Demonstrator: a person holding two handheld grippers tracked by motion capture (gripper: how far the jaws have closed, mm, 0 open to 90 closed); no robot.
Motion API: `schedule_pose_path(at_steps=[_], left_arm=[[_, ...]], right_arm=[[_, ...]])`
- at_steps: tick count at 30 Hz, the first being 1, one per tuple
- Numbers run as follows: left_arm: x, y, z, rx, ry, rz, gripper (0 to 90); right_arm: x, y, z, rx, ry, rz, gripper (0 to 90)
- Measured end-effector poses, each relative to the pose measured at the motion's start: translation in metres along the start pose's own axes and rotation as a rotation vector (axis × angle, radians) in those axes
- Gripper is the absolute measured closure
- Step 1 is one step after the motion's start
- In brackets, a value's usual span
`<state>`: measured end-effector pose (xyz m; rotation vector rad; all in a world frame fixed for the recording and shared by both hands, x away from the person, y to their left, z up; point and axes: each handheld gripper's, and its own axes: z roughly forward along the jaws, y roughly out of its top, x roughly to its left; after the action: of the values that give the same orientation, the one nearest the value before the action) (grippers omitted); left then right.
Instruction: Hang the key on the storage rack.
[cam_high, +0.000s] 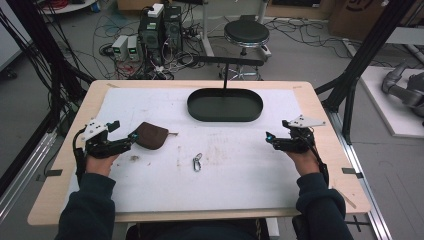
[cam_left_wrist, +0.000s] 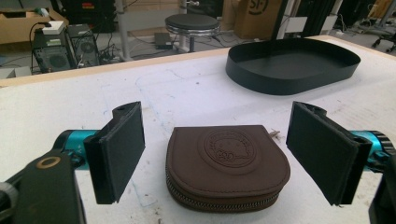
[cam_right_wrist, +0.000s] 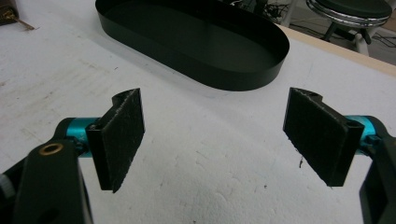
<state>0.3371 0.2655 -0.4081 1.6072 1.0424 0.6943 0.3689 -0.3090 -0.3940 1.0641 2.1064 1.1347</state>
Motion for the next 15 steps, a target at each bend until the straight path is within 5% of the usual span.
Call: schedule_pose_path(at_steps=[15], left_arm=[[-0.0028, -0.0023, 0.0056, 0.024, 0.0, -0.005, 20.7]], right_arm=[[0.0032, -0.0012, -0.0011, -0.008, 0.024, 0.016, 21.2]])
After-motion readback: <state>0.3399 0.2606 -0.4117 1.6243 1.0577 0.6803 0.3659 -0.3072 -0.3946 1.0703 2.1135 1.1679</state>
